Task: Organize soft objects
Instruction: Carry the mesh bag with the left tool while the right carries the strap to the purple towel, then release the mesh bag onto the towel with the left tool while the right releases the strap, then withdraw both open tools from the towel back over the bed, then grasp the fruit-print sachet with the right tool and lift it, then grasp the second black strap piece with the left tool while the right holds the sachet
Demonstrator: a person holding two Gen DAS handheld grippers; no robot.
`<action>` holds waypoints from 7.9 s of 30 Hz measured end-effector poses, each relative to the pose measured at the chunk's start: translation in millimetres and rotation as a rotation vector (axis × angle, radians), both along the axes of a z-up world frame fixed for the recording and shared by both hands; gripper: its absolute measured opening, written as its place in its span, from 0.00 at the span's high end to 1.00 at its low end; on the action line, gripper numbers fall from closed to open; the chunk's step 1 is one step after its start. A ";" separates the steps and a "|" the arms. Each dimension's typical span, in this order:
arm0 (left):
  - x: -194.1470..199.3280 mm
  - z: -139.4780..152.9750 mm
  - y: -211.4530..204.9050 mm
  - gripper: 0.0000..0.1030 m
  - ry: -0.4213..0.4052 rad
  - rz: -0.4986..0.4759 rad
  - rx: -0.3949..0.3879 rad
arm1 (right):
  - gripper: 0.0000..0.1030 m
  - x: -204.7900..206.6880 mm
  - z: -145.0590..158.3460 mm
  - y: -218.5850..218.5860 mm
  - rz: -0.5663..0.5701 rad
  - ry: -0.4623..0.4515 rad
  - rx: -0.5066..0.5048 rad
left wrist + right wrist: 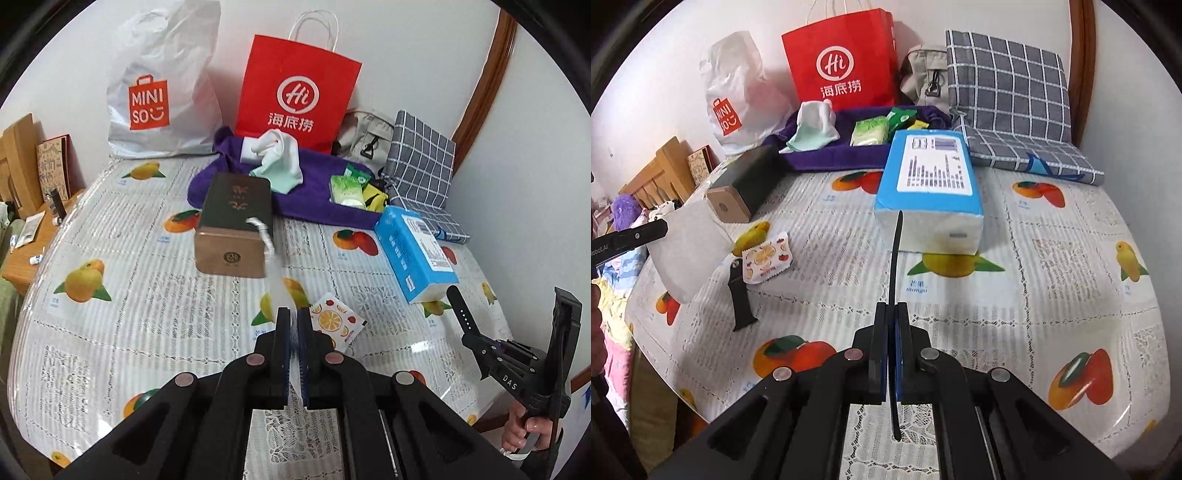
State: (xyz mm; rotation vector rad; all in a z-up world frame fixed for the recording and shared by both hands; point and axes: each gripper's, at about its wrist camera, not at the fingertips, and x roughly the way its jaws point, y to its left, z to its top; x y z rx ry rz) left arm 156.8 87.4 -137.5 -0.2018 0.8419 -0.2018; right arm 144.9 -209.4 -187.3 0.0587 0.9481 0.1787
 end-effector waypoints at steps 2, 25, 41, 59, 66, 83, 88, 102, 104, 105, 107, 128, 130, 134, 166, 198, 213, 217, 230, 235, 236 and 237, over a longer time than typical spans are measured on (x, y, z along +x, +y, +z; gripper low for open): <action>-2.1 4.3 4.8 0.95 -0.008 0.009 -0.003 | 0.97 -1.4 5.3 -0.8 0.000 -0.008 -0.003; 19.6 56.3 17.1 0.95 -0.089 0.049 0.008 | 0.97 35.2 65.8 -7.1 0.001 -0.095 0.004; 70.9 74.8 0.3 0.95 -0.108 0.021 0.032 | 0.97 90.7 82.2 1.3 0.024 -0.113 0.026; 132.1 78.5 -25.9 0.95 -0.109 -0.027 0.040 | 0.97 159.1 83.8 7.8 0.022 -0.124 0.037; 156.3 78.5 -25.6 0.95 -0.115 -0.022 0.040 | 0.97 188.3 77.7 12.0 0.019 -0.110 0.056; 219.4 76.7 -34.8 0.95 -0.126 -0.028 0.053 | 0.97 259.3 77.4 21.4 0.036 -0.103 0.048; 235.7 73.5 -31.5 0.95 -0.131 -0.024 0.044 | 0.97 280.2 73.2 24.6 0.039 -0.103 0.048; 289.9 0.7 -13.6 0.95 0.019 0.055 0.052 | 0.97 315.5 14.2 23.1 0.062 0.017 0.026; 296.9 -9.9 -15.2 0.95 0.059 0.077 0.106 | 0.97 318.1 6.7 23.2 0.058 0.031 0.019; 299.0 -13.9 -14.5 0.95 0.071 0.088 0.124 | 0.97 320.2 3.0 23.0 0.054 0.040 0.020; 302.8 -20.6 -10.6 0.95 0.095 0.102 0.139 | 0.97 323.8 -5.6 23.6 0.051 0.058 0.022; 308.8 -40.9 -3.6 0.49 0.188 0.122 0.216 | 0.85 327.2 -13.2 28.3 0.059 0.080 0.021; 305.9 -35.9 -1.1 0.48 0.166 0.140 0.245 | 0.68 323.5 -6.9 30.6 0.073 0.063 0.026; 301.4 -26.1 4.2 0.47 0.152 0.141 0.232 | 0.65 314.0 6.4 35.9 0.075 0.016 0.016; 111.6 1.7 69.4 0.39 0.120 0.173 0.114 | 0.39 94.1 -42.4 132.1 0.320 0.167 0.070; 42.1 -37.6 60.3 0.39 0.228 0.153 0.121 | 0.86 62.9 -45.6 147.3 0.335 0.041 -0.126; 20.1 -77.4 -0.5 0.39 0.321 0.038 0.108 | 0.85 23.9 -47.1 47.8 0.128 0.034 -0.097; 15.1 -86.1 -29.8 0.39 0.353 -0.032 0.070 | 0.85 13.0 -50.6 16.5 0.070 0.029 -0.063; 37.0 -88.4 -86.1 0.30 0.285 -0.031 0.115 | 0.85 -4.9 -55.1 -29.2 -0.001 0.011 0.066; 49.8 -90.2 -110.1 0.31 0.249 -0.071 0.156 | 0.85 -7.5 -56.9 -35.5 -0.025 0.000 0.116; 49.8 -90.6 -116.7 0.34 0.239 -0.085 0.186 | 0.85 -8.4 -57.2 -34.8 -0.022 -0.006 0.113; 49.1 -90.8 -121.8 0.37 0.232 -0.090 0.222 | 0.85 -8.8 -57.4 -34.4 -0.018 -0.011 0.111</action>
